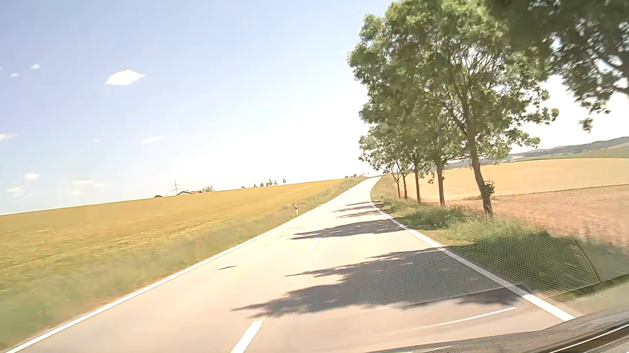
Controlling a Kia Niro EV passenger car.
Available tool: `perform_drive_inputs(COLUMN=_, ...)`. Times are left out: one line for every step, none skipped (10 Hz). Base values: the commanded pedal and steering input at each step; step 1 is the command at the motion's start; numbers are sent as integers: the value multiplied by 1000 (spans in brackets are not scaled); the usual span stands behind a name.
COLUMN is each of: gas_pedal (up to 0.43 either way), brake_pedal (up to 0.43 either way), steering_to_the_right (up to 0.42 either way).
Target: Follow the waypoints while adhering to traffic rules and regulations
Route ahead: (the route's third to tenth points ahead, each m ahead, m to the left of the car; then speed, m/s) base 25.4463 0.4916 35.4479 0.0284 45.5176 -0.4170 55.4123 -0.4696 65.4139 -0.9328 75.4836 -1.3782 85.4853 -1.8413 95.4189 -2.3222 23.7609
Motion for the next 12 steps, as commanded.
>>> perform_drive_inputs(gas_pedal=209, brake_pedal=0, steering_to_the_right=5)
perform_drive_inputs(gas_pedal=209, brake_pedal=0, steering_to_the_right=5)
perform_drive_inputs(gas_pedal=197, brake_pedal=0, steering_to_the_right=5)
perform_drive_inputs(gas_pedal=189, brake_pedal=0, steering_to_the_right=4)
perform_drive_inputs(gas_pedal=189, brake_pedal=0, steering_to_the_right=5)
perform_drive_inputs(gas_pedal=197, brake_pedal=0, steering_to_the_right=5)
perform_drive_inputs(gas_pedal=228, brake_pedal=0, steering_to_the_right=4)
perform_drive_inputs(gas_pedal=240, brake_pedal=0, steering_to_the_right=4)
perform_drive_inputs(gas_pedal=248, brake_pedal=0, steering_to_the_right=4)
perform_drive_inputs(gas_pedal=260, brake_pedal=0, steering_to_the_right=4)
perform_drive_inputs(gas_pedal=260, brake_pedal=0, steering_to_the_right=4)
perform_drive_inputs(gas_pedal=240, brake_pedal=0, steering_to_the_right=4)
